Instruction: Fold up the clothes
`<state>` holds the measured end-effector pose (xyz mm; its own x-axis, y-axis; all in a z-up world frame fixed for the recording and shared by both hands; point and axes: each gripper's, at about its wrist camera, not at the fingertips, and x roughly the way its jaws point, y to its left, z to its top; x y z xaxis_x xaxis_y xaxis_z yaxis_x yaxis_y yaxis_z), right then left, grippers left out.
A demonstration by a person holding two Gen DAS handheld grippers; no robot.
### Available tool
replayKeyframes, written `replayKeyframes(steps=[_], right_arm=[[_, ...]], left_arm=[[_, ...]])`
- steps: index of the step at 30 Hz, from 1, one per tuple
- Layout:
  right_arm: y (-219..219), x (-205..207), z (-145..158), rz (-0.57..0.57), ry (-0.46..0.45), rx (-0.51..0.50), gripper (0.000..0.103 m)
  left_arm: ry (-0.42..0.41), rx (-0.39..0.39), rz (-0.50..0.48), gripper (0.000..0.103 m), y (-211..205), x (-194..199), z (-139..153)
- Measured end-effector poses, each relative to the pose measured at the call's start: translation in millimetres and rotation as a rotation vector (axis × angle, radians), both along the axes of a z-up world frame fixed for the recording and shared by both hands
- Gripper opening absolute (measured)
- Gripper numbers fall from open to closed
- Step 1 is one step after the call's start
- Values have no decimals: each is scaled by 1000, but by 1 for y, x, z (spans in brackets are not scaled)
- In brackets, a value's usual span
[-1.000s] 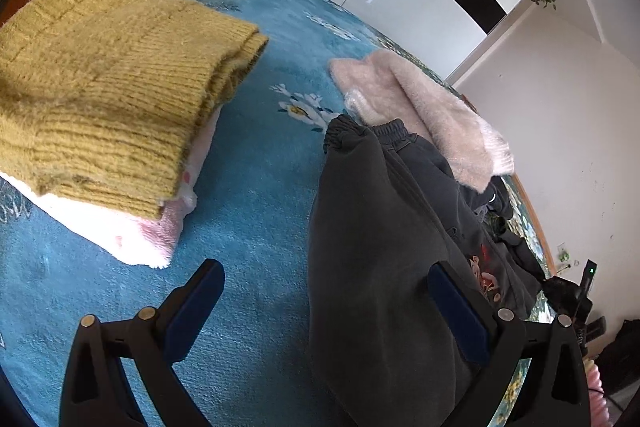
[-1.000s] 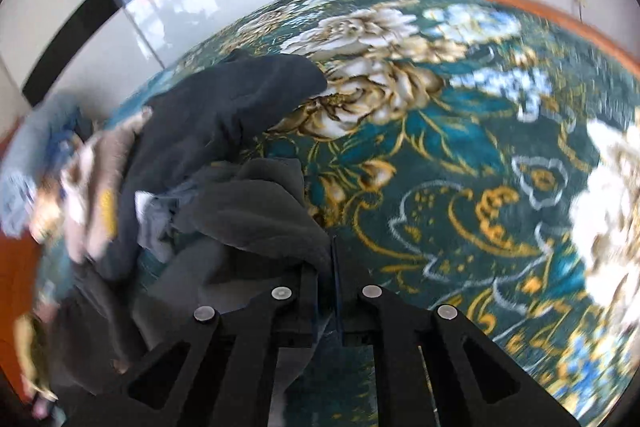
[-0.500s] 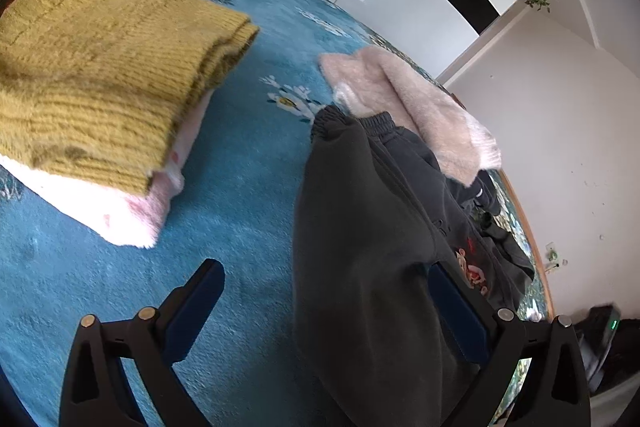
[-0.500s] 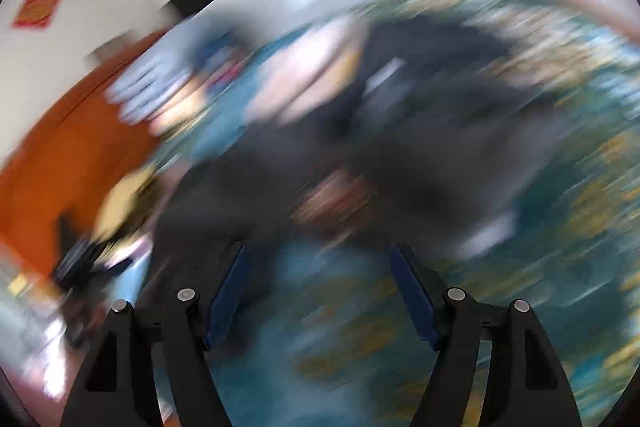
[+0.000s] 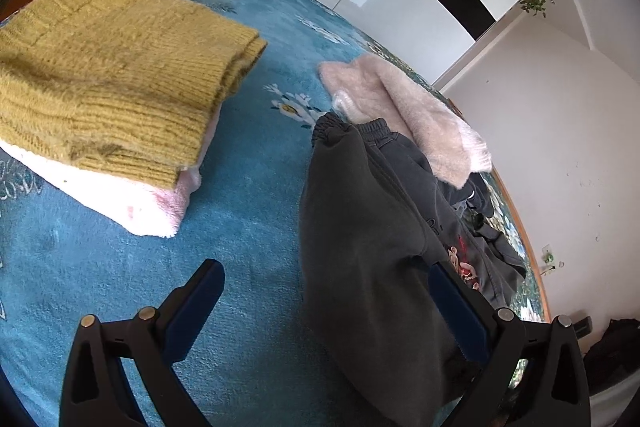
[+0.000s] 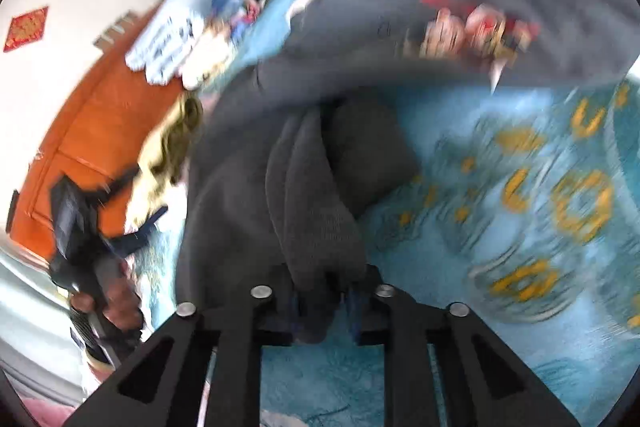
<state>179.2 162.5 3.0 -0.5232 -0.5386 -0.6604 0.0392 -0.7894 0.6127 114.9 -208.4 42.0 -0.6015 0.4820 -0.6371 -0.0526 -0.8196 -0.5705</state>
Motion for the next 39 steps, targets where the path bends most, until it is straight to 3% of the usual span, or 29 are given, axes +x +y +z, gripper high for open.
replayKeyframes(steps=[4, 6, 9, 13, 14, 17, 21, 25, 33, 35, 36, 38, 39], right_arm=[[48, 3, 62, -79, 146, 108, 15], [83, 2, 107, -176, 249, 221, 15], [140, 0, 150, -337, 311, 316, 15], [172, -15, 137, -434, 229, 511, 15], [176, -17, 125, -440, 203, 512, 15], [194, -15, 98, -471, 163, 459, 15], [218, -12, 62, -510, 111, 389, 16], [221, -12, 59, -488, 117, 401, 19], [233, -5, 50, -487, 104, 344, 20], [234, -2, 48, -490, 100, 331, 21], [233, -1, 49, -490, 97, 334, 21], [231, 1, 49, -492, 92, 340, 21], [230, 3, 51, -497, 88, 342, 21]], left_arm=[[-8, 13, -8, 103, 1, -3, -5], [-19, 20, -20, 103, 7, -7, -10], [-36, 30, -37, 103, 18, -15, -18], [-62, 59, -79, 103, 50, -35, -29], [-67, 57, -101, 103, 62, -40, -32], [-105, 42, -169, 102, 96, -47, -44], [-122, 80, -212, 98, 127, -53, -53], [-62, 72, -197, 98, 143, -69, -57], [14, 128, -278, 96, 161, -93, -69], [31, 138, -296, 90, 166, -96, -69], [37, 142, -309, 78, 168, -94, -66], [55, 113, -322, 71, 174, -86, -57], [67, 90, -328, 62, 176, -83, -53]])
